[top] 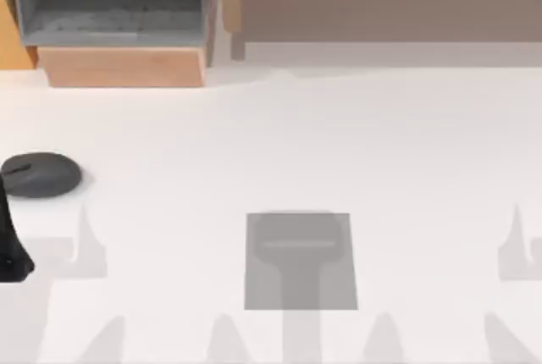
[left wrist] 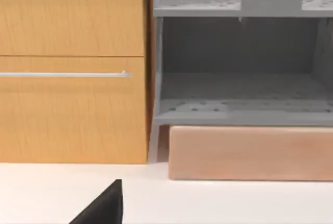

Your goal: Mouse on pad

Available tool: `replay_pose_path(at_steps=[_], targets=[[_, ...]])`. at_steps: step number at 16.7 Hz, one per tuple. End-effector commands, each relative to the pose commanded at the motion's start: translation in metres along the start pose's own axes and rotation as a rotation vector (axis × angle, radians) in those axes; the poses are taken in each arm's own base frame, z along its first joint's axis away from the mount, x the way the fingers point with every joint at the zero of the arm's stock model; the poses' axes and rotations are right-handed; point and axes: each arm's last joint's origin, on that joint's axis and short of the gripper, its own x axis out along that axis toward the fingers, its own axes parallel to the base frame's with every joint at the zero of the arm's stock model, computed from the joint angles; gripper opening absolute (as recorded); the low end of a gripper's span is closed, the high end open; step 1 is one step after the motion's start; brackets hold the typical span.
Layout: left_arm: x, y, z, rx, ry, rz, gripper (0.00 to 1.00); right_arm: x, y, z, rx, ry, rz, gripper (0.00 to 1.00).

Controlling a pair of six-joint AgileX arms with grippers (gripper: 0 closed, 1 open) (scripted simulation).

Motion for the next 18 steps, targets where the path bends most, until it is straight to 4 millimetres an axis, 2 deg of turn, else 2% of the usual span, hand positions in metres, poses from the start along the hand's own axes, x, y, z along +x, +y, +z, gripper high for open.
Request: replay_pose_path(at_steps=[3,5,10,14,18], targets=[[0.000,0.000,0.002,0.010,0.007,-0.001,1.00,0.000,0.000,0.000,0.000,0.000,0.000,1.00],[0.001,-0.001,0.010,0.061,0.047,-0.007,1.00,0.000,0.000,0.000,0.000,0.000,0.000,1.00],[0.017,-0.004,0.042,0.353,0.314,-0.099,1.00,0.000,0.000,0.000,0.000,0.000,0.000,1.00],[0.059,-0.009,0.052,0.655,0.696,-0.326,1.00,0.000,0.000,0.000,0.000,0.000,0.000,1.00],[0.121,-0.013,0.033,0.880,1.090,-0.693,1.00,0.000,0.000,0.000,0.000,0.000,0.000,1.00]])
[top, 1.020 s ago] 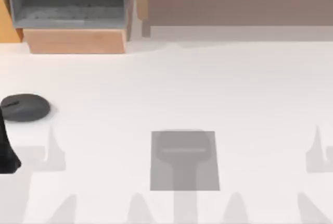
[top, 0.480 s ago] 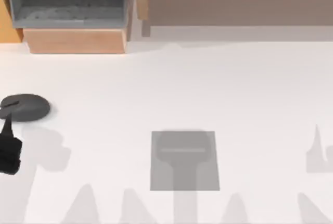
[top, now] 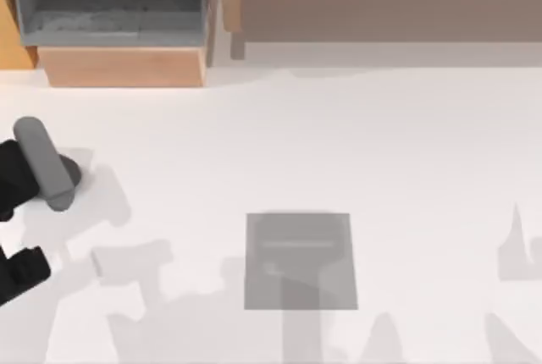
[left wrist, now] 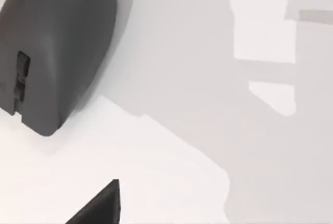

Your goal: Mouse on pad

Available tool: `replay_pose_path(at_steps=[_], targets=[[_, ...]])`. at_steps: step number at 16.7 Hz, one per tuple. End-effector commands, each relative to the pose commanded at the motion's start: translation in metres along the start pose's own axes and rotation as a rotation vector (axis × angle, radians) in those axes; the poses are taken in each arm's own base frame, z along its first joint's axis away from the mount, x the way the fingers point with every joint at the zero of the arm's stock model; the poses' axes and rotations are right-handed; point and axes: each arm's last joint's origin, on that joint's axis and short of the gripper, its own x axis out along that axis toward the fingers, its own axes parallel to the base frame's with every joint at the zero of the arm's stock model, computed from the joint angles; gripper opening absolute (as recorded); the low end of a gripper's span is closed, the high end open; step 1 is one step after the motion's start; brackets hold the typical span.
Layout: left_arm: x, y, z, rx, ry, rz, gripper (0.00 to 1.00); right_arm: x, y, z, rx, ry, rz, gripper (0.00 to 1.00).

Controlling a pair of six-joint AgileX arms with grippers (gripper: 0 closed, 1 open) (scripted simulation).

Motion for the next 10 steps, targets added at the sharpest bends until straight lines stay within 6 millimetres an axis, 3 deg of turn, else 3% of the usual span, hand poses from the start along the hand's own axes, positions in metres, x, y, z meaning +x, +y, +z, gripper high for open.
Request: replay_pose_path(at_steps=[3,6,10], targets=[[0.037,0.034,0.018,0.181,0.131,-0.255,1.00,0.000,0.000,0.000,0.000,0.000,0.000,1.00],[0.064,0.071,0.033,0.311,0.175,-0.397,1.00,0.000,0.000,0.000,0.000,0.000,0.000,1.00],[0.073,0.120,0.050,0.419,0.167,-0.399,1.00,0.000,0.000,0.000,0.000,0.000,0.000,1.00]])
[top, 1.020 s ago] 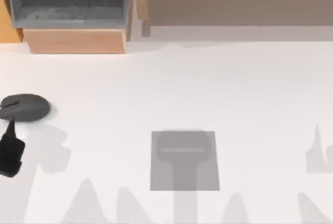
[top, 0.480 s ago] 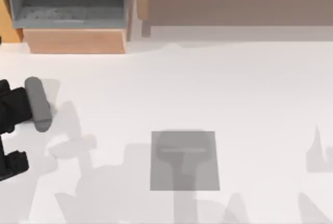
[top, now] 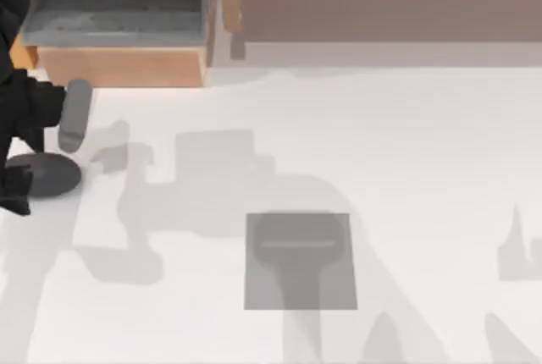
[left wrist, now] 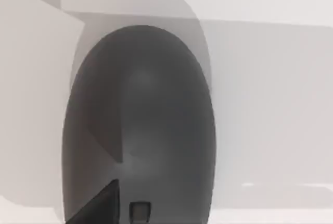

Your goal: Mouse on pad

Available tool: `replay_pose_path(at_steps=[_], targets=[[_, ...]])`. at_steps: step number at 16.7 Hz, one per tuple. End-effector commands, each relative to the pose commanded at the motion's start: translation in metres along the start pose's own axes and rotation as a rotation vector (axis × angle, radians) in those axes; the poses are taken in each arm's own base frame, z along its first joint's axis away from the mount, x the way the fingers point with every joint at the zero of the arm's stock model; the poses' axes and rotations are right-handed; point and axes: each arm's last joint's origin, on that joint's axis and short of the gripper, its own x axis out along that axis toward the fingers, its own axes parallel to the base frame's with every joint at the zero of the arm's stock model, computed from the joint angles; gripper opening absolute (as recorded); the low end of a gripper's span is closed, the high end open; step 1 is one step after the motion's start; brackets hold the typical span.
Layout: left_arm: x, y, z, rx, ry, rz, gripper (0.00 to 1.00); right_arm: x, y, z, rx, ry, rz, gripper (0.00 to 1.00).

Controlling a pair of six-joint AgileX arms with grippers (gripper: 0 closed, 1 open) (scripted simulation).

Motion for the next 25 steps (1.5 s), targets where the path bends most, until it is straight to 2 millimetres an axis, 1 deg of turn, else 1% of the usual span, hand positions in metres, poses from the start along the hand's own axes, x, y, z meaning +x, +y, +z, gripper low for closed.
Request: replay_pose_path(at_steps=[2,4,5,11,12,14,18,20,22,25], targets=[[-0.014,0.014,-0.003,0.022,0.004,0.044,1.00,0.000,0.000,0.000,0.000,0.000,0.000,1.00],[-0.026,0.020,-0.006,0.031,0.007,0.084,1.00,0.000,0.000,0.000,0.000,0.000,0.000,1.00],[-0.029,0.021,-0.006,0.033,0.008,0.095,1.00,0.000,0.000,0.000,0.000,0.000,0.000,1.00],[-0.029,0.021,-0.004,0.036,0.007,0.096,1.00,0.000,0.000,0.000,0.000,0.000,0.000,1.00],[-0.024,0.022,-0.004,0.035,0.008,0.093,1.00,0.000,0.000,0.000,0.000,0.000,0.000,1.00],[-0.007,0.025,-0.005,0.032,0.008,0.091,1.00,0.000,0.000,0.000,0.000,0.000,0.000,1.00],[0.043,0.032,-0.006,0.032,0.008,0.104,1.00,0.000,0.000,0.000,0.000,0.000,0.000,1.00],[0.063,0.031,-0.006,0.032,0.008,0.099,1.00,0.000,0.000,0.000,0.000,0.000,0.000,1.00],[0.070,0.031,-0.007,0.032,0.008,0.095,1.00,0.000,0.000,0.000,0.000,0.000,0.000,1.00],[0.070,0.031,-0.007,0.032,0.008,0.095,1.00,0.000,0.000,0.000,0.000,0.000,0.000,1.00]])
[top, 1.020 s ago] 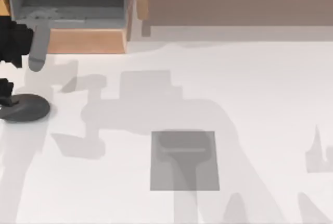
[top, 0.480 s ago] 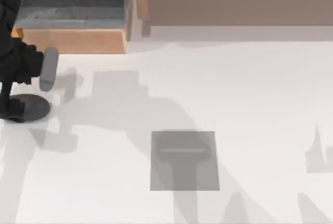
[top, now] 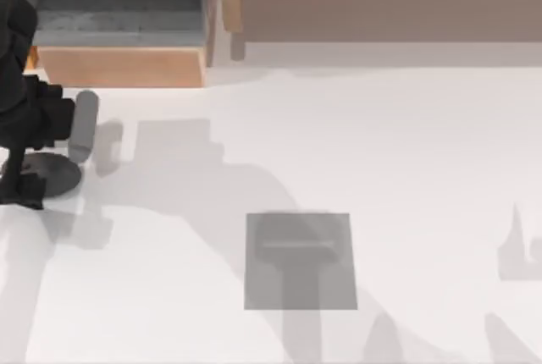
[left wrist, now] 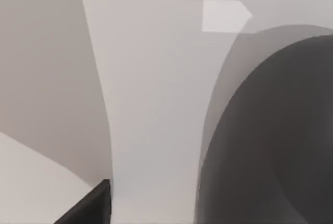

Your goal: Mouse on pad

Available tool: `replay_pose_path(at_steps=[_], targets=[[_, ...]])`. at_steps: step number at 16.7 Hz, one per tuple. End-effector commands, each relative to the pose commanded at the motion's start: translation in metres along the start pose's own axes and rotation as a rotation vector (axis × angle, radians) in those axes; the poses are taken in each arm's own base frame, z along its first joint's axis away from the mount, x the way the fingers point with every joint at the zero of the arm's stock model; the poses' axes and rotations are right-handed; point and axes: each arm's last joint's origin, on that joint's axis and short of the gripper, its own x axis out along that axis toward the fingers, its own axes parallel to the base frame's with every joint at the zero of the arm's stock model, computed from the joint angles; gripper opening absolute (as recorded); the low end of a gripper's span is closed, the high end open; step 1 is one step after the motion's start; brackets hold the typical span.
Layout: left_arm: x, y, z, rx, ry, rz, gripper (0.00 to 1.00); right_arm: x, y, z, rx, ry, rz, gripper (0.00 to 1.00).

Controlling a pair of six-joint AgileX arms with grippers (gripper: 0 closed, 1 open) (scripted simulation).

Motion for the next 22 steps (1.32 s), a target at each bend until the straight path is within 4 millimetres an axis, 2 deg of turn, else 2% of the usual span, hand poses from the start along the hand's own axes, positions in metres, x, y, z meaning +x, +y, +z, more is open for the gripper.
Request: replay_pose_path(at_steps=[13,21,22], targets=[[0.000,0.000,0.000,0.000,0.000,0.000,0.02,0.000,0.000,0.000,0.000,0.000,0.000,1.00],[0.000,0.000,0.000,0.000,0.000,0.000,0.00,0.000,0.000,0.000,0.000,0.000,0.000,1.00],[-0.021,-0.004,0.001,-0.015,-0.004,0.004,0.00,0.000,0.000,0.000,0.000,0.000,0.000,1.00]])
